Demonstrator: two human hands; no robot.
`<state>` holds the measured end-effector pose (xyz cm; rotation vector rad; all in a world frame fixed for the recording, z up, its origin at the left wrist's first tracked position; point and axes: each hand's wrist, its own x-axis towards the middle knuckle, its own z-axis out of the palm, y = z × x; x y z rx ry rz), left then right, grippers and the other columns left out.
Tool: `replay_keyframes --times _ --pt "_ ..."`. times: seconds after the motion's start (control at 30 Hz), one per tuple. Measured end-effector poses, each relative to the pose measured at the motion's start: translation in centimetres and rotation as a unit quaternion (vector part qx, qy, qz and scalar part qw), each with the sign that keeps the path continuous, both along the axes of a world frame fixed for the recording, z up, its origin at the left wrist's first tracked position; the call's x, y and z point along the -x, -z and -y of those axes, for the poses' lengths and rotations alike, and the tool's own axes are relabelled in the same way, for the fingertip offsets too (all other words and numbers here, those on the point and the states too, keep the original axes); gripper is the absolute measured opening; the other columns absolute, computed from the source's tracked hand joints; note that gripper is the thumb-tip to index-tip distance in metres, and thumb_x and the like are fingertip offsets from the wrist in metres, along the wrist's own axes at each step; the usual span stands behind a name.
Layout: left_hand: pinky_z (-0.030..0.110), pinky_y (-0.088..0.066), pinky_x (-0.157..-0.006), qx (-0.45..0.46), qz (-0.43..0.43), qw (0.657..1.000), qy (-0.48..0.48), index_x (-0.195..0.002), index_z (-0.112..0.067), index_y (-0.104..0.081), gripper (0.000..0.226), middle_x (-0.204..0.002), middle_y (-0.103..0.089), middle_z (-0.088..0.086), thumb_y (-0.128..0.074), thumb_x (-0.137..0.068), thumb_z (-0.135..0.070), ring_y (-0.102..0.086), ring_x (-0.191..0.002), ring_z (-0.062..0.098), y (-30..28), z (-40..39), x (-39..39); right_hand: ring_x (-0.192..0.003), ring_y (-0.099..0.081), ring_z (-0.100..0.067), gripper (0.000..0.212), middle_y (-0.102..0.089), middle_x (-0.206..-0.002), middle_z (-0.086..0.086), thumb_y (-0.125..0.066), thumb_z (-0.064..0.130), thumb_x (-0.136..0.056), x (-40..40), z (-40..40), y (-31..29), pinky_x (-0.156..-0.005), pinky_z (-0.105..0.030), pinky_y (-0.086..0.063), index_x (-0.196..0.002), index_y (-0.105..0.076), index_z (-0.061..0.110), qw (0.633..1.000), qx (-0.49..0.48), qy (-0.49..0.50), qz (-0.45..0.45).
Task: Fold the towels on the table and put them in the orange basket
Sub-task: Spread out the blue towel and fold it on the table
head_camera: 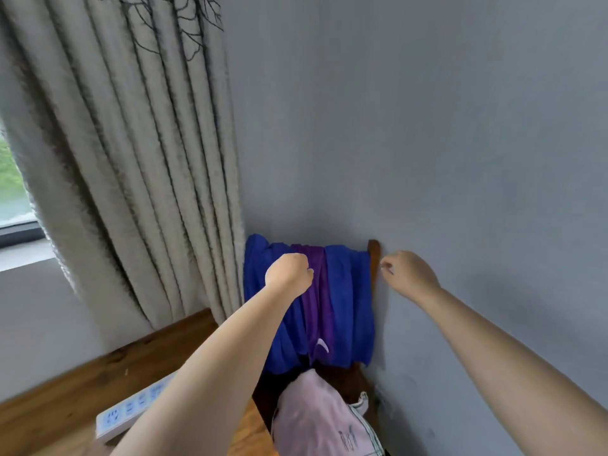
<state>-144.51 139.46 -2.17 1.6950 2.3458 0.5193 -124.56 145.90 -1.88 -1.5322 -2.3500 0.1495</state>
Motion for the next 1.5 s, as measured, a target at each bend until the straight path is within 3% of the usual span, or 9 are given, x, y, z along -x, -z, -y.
replay_keyframes --times 0.2,0.43,0.53,0.63,0.93,1.17,1.3,1.4,1.5 --pt "0.022 -0.026 -0.044 0.044 0.077 0.996 -0.031 -0.058 -0.013 -0.037 0.038 -0.060 -0.039 -0.004 -0.043 -0.094 -0.024 -0.040 -0.055 0.012 3.9 -8.4 -0.5 -0.088 -0.058 -0.030 0.020 -0.061 -0.085 -0.014 -0.047 0.011 -0.088 1.6 -9.0 3.7 -0.060 -0.026 -0.031 -0.084 -0.062 -0.001 0.999 0.033 -0.004 0.028" --pt "0.023 -0.032 -0.047 0.080 0.122 0.984 -0.107 -0.062 -0.016 -0.037 0.037 -0.064 -0.041 -0.005 -0.045 -0.094 -0.033 -0.045 -0.066 0.014 8.1 -17.6 -1.3 -0.115 -0.043 -0.022 0.028 -0.053 -0.118 -0.004 -0.050 0.026 -0.088 3.5 -18.1 8.5 -0.085 -0.029 -0.036 -0.111 -0.059 0.012 0.984 -0.009 -0.075 0.162" --pt "0.023 -0.024 -0.041 0.071 0.129 0.977 -0.151 -0.059 -0.016 -0.032 0.043 -0.058 -0.036 -0.005 -0.049 -0.092 -0.038 -0.043 -0.062 0.014 9.1 -19.2 -1.5 -0.080 -0.063 -0.027 0.029 -0.066 -0.077 -0.006 -0.086 0.025 -0.048 3.9 -18.9 8.9 -0.063 -0.034 -0.048 -0.067 -0.071 0.011 0.974 -0.088 -0.113 0.174" --pt "0.023 -0.020 -0.040 0.061 0.116 0.976 -0.174 -0.059 -0.015 -0.032 0.045 -0.056 -0.034 -0.006 -0.049 -0.091 -0.040 -0.038 -0.053 0.011 10.1 -20.3 -1.7 -0.054 -0.062 -0.024 0.032 -0.058 -0.049 0.001 -0.090 0.016 -0.023 4.1 -19.7 10.0 -0.049 -0.029 -0.048 -0.039 -0.062 0.014 0.973 -0.128 -0.126 0.147" --pt "0.022 -0.016 -0.042 0.016 0.112 0.976 -0.186 -0.051 -0.016 -0.027 0.047 -0.051 -0.031 -0.005 -0.045 -0.094 -0.021 -0.026 -0.045 0.008 10.3 -20.4 -1.7 -0.071 -0.063 -0.024 0.020 -0.060 -0.053 0.002 -0.082 0.004 -0.046 3.3 -19.9 11.4 -0.071 -0.033 -0.035 -0.045 -0.064 0.013 0.969 -0.197 -0.146 0.013" --pt "0.016 -0.023 -0.043 -0.119 0.160 0.970 -0.140 -0.049 -0.015 -0.034 0.045 -0.048 -0.037 -0.005 -0.049 -0.091 -0.020 -0.032 -0.046 0.007 5.1 -20.3 -2.9 -0.052 -0.056 -0.033 0.008 -0.060 -0.057 -0.015 -0.064 -0.009 -0.061 3.0 -18.1 6.8 -0.052 -0.035 -0.045 -0.060 -0.066 -0.002 0.958 -0.168 -0.097 -0.209" --pt "0.015 -0.031 -0.050 -0.205 0.220 0.943 -0.141 -0.064 -0.014 -0.053 0.028 -0.064 -0.052 0.002 -0.051 -0.091 -0.021 -0.046 -0.061 0.012 0.5 -17.3 -2.3 -0.058 -0.056 -0.032 0.009 -0.061 -0.063 -0.017 -0.063 -0.010 -0.069 3.2 -15.3 2.5 -0.061 -0.025 -0.035 -0.069 -0.068 -0.003 0.941 -0.177 -0.103 -0.270" --pt "0.020 -0.035 -0.050 -0.259 0.243 0.915 -0.190 -0.057 -0.021 -0.051 0.034 -0.055 -0.050 -0.007 -0.053 -0.090 -0.022 -0.044 -0.052 0.003 -2.0 -12.6 -0.7 -0.065 -0.058 -0.032 0.010 -0.062 -0.075 -0.020 -0.060 -0.009 -0.077 4.1 -11.7 -0.2 -0.064 -0.013 -0.029 -0.079 -0.069 -0.005 0.935 -0.148 -0.121 -0.298" --pt "0.013 -0.038 -0.048 -0.303 0.255 0.886 -0.240 -0.056 -0.019 -0.054 0.034 -0.054 -0.053 -0.005 -0.053 -0.090 -0.022 -0.048 -0.052 0.008 -3.8 -6.0 1.0 -0.074 -0.059 -0.034 0.013 -0.062 -0.086 -0.023 -0.057 -0.005 -0.083 5.9 -7.2 -2.0 -0.064 -0.015 -0.029 -0.089 -0.068 -0.006 0.928 -0.144 -0.159 -0.306"
